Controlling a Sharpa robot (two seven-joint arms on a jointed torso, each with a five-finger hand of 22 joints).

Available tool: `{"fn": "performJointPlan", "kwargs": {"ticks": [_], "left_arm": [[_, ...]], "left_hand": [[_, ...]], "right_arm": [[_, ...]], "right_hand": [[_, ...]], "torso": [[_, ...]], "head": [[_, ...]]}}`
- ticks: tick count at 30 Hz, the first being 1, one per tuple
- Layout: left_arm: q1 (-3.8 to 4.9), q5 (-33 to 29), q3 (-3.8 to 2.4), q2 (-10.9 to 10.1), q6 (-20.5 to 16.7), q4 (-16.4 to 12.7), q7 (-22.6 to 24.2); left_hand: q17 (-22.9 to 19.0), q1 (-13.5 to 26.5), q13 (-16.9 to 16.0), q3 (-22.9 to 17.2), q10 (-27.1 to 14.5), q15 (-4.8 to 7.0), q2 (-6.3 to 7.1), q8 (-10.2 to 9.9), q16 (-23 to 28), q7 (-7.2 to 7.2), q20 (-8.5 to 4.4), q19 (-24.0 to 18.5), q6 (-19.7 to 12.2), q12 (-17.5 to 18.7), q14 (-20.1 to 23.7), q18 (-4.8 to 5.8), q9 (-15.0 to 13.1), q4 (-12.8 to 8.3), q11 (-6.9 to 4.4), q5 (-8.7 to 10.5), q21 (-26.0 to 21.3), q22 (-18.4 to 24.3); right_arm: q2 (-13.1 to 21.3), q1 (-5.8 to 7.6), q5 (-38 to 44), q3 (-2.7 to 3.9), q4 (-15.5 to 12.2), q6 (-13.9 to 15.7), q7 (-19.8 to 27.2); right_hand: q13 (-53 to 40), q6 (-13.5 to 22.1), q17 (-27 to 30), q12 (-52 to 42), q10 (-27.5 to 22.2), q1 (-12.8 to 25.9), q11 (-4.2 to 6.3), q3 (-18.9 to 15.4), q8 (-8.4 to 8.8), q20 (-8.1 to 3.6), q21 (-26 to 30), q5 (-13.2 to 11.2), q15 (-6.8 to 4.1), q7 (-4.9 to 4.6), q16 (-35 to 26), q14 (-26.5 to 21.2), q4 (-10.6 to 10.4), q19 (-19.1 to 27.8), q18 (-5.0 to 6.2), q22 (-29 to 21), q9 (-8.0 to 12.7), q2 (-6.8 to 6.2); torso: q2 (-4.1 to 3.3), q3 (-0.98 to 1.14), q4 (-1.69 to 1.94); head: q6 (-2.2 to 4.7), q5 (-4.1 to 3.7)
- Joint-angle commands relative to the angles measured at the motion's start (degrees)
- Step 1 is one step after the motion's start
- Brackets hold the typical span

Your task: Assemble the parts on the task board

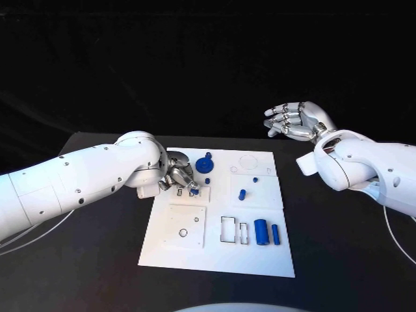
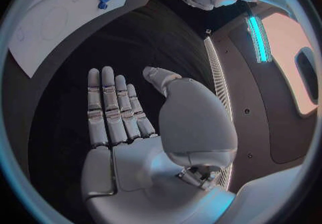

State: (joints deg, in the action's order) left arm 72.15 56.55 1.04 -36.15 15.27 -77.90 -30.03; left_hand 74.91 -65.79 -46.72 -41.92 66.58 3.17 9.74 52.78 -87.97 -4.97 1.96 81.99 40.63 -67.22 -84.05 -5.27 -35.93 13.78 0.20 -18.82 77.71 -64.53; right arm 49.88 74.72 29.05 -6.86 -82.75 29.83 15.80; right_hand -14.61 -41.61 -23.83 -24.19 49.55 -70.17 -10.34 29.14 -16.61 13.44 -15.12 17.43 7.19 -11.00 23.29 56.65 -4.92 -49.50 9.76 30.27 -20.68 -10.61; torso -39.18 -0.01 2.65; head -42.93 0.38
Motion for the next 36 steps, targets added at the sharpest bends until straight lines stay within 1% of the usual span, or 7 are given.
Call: {"fn": "performJointPlan", "kwargs": {"ticks": [1,6,15,20,24,30,36], "left_arm": [[-0.44,1.10,-0.07,-0.56,-4.28,-1.07,1.48],[-1.28,3.09,-0.08,-1.47,-5.12,-1.96,1.41],[-2.15,5.65,-0.09,-2.04,-6.01,-2.22,1.12],[-2.32,6.31,-0.09,-2.20,-6.07,-2.37,1.06],[-2.38,6.58,-0.09,-2.27,-5.88,-2.49,1.02],[-2.41,7.24,-0.10,-2.34,-5.56,-2.50,0.98],[-2.42,7.67,-0.10,-2.37,-5.05,-2.50,0.94]], "left_hand": [[10.26,0.47,-0.19,-12.18,0.58,0.50,0.20,0.21,-0.09,0.23,-0.29,-0.22,0.54,-0.41,-4.70,0.40,-0.09,-12.57,-0.08,-0.53,0.31,0.01],[10.26,0.67,-0.53,-12.18,1.02,0.59,0.39,0.21,-0.09,0.33,-0.38,-0.25,0.88,-0.63,-4.71,0.38,-0.11,-12.72,-0.18,-1.50,0.26,0.13],[10.09,0.93,-1.37,-12.13,1.79,0.74,0.67,0.24,-0.03,0.50,-0.51,-0.30,1.32,-1.14,-4.68,0.33,-0.17,-12.92,-0.34,-2.82,0.17,0.35],[10.05,1.05,-1.73,-12.13,2.18,0.84,0.88,0.30,-0.02,0.61,-0.61,-0.32,1.59,-1.39,-4.67,0.31,-0.24,-13.09,-0.45,-3.68,0.12,0.46],[10.12,1.11,-1.93,-12.14,2.39,0.90,1.04,0.33,-0.05,0.68,-0.67,-0.28,1.74,-1.52,-4.70,0.32,-0.28,-13.23,-0.52,-4.18,0.16,0.37],[10.28,1.11,-2.05,-12.13,2.48,0.93,1.13,0.35,-0.11,0.71,-0.69,-0.28,1.81,-1.58,-4.74,0.32,-0.30,-13.31,-0.54,-4.36,0.15,0.39],[10.39,1.10,-2.03,-12.13,2.48,0.93,1.14,0.35,-0.15,0.71,-0.69,-0.27,1.83,-1.58,-4.76,0.33,-0.30,-13.32,-0.55,-4.38,0.17,0.36]], "right_arm": [[0.08,-0.10,0.10,0.00,-0.08,-0.82,0.32],[0.14,-0.20,0.09,-0.01,-0.04,-0.86,0.37],[0.13,-0.33,0.08,-0.01,0.01,-0.88,0.43],[0.15,-0.38,0.07,-0.01,0.03,-0.88,0.46],[0.16,-0.41,0.07,-0.01,0.05,-0.89,0.47],[0.18,-0.42,0.07,-0.01,0.07,-0.95,0.47],[0.14,-0.44,0.07,-0.01,0.14,-1.00,0.48]], "right_hand": [[0.22,0.62,0.13,-0.07,-0.09,0.38,-0.35,-0.54,-0.19,0.03,0.46,0.40,0.17,-3.70,-0.27,-0.09,0.02,-0.27,0.51,-0.19,0.10,0.05],[0.30,0.64,0.15,-0.08,-0.14,0.39,-0.37,-0.57,-0.20,0.04,0.52,0.41,0.20,-3.72,-0.30,-0.15,0.02,-0.25,0.51,-0.25,0.12,0.06],[0.38,0.68,0.18,-0.09,-0.20,0.41,-0.39,-0.60,-0.21,0.06,0.57,0.42,0.22,-3.74,-0.32,-0.21,0.02,-0.24,0.50,-0.31,0.14,0.08],[0.38,0.68,0.18,-0.09,-0.20,0.41,-0.39,-0.60,-0.21,0.06,0.57,0.42,0.22,-3.74,-0.32,-0.21,0.02,-0.24,0.50,-0.31,0.14,0.08],[0.38,0.68,0.18,-0.09,-0.20,0.41,-0.39,-0.60,-0.21,0.06,0.57,0.42,0.22,-3.74,-0.32,-0.21,0.02,-0.24,0.50,-0.31,0.14,0.08],[0.45,0.69,0.20,-0.10,-0.23,0.43,-0.41,-0.63,-0.21,0.07,0.61,0.40,0.23,-3.75,-0.33,-0.25,0.02,-0.24,0.50,-0.36,0.16,0.12],[0.45,0.69,0.20,-0.10,-0.23,0.43,-0.41,-0.63,-0.21,0.07,0.61,0.40,0.23,-3.75,-0.33,-0.25,0.02,-0.24,0.50,-0.36,0.16,0.12]], "torso": [[0.04,-0.02,0.08],[0.00,-0.05,-0.02],[-0.06,-0.04,-0.19],[-0.11,0.02,-0.25],[-0.14,0.01,-0.24],[-0.14,0.05,-0.23],[-0.13,0.02,-0.24]], "head": [[-0.18,0.20],[-0.22,0.42],[-0.23,0.69],[-0.21,0.81],[-0.23,0.78],[-0.28,0.74],[-0.35,0.80]]}}
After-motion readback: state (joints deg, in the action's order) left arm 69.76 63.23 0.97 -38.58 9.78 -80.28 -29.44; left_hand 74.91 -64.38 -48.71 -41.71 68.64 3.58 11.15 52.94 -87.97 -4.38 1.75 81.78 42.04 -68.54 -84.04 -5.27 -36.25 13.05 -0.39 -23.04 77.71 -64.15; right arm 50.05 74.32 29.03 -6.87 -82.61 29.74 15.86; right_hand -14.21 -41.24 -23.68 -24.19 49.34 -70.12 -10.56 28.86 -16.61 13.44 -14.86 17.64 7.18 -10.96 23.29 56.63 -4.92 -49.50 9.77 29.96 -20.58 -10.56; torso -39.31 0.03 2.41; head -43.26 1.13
